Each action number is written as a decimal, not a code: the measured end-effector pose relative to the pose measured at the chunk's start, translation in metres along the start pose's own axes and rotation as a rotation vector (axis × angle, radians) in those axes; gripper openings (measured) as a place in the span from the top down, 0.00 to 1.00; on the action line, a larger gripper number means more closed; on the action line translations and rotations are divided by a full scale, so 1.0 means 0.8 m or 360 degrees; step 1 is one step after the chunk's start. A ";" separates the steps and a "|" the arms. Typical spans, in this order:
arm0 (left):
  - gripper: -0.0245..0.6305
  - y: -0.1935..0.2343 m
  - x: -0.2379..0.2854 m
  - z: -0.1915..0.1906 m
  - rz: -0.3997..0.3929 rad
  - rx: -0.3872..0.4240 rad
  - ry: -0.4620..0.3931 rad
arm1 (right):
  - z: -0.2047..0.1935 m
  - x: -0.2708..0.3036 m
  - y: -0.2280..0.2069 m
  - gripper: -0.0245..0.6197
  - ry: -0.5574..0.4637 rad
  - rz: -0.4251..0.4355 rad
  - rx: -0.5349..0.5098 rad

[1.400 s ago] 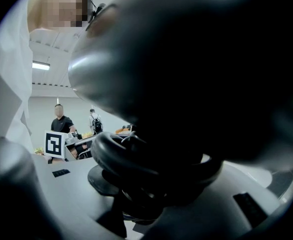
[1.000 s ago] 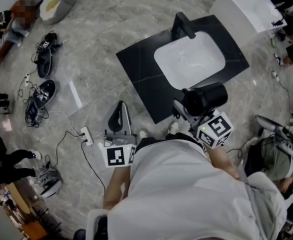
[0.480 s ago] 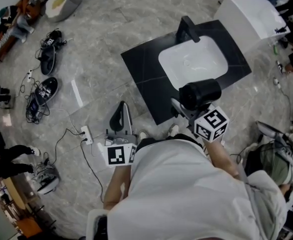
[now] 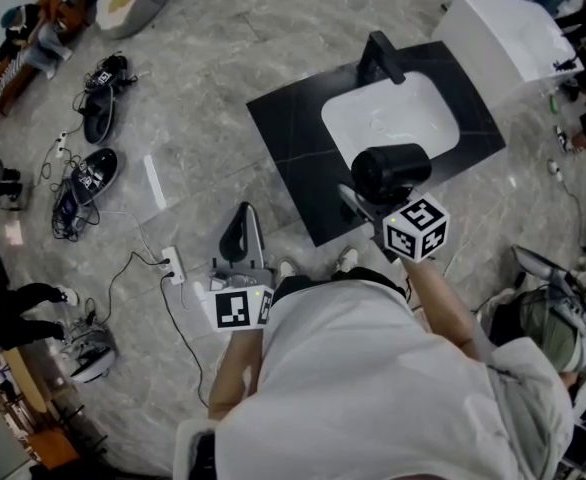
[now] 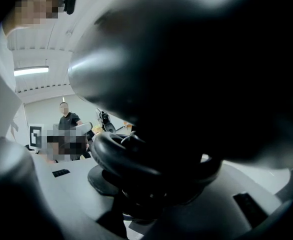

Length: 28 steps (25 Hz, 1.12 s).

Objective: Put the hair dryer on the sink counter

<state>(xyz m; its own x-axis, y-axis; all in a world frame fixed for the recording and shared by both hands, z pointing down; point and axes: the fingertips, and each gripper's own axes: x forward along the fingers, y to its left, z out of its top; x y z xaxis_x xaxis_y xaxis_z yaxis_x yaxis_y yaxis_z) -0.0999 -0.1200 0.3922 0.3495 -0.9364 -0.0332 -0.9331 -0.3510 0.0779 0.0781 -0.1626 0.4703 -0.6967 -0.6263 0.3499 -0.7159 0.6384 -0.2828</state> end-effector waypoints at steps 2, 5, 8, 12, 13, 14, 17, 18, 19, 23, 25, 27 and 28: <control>0.96 0.003 -0.002 0.000 0.0014 0.0000 -0.0001 | -0.006 0.008 -0.004 0.66 0.0021 0.0011 0.0025; 0.96 0.006 -0.005 0.001 0.0032 0.0004 -0.0004 | -0.015 0.020 -0.010 0.66 0.0055 0.0023 0.0048; 0.96 0.008 -0.006 -0.001 0.0044 -0.0002 -0.0006 | -0.021 0.031 -0.017 0.66 0.0062 0.0028 0.0064; 0.96 0.009 -0.008 -0.002 0.0056 -0.0008 0.0002 | -0.031 0.047 -0.024 0.66 0.0108 0.0038 0.0058; 0.96 0.010 -0.008 -0.002 0.0061 -0.0008 0.0002 | -0.034 0.052 -0.026 0.66 0.0126 0.0040 0.0054; 0.96 0.011 -0.008 -0.002 0.0066 -0.0008 0.0003 | -0.037 0.057 -0.029 0.66 0.0145 0.0041 0.0054; 0.96 0.013 -0.009 -0.001 0.0081 -0.0007 0.0000 | -0.048 0.071 -0.039 0.66 0.0213 0.0047 0.0057; 0.96 0.014 -0.010 -0.001 0.0087 -0.0006 -0.0002 | -0.051 0.076 -0.043 0.66 0.0241 0.0045 0.0039; 0.96 0.015 -0.010 -0.001 0.0092 -0.0005 -0.0004 | -0.055 0.080 -0.047 0.66 0.0271 0.0040 0.0013; 0.96 0.019 -0.011 -0.003 0.0113 -0.0007 -0.0007 | -0.073 0.099 -0.062 0.66 0.0394 0.0020 -0.0046; 0.96 0.021 -0.010 -0.003 0.0122 -0.0007 -0.0011 | -0.081 0.109 -0.066 0.66 0.0449 0.0031 -0.0050; 0.96 0.023 -0.009 -0.004 0.0129 -0.0008 -0.0011 | -0.088 0.118 -0.066 0.66 0.0506 0.0039 -0.0098; 0.96 0.023 -0.009 -0.004 0.0132 -0.0008 -0.0011 | -0.091 0.122 -0.066 0.66 0.0534 0.0041 -0.0127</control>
<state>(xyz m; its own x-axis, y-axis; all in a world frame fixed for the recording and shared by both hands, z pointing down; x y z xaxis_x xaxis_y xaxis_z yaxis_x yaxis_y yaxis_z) -0.1196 -0.1199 0.3970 0.2701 -0.9623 -0.0336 -0.9585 -0.2720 0.0859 0.0511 -0.2246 0.5845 -0.6509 -0.4359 0.6215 -0.6831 0.6935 -0.2291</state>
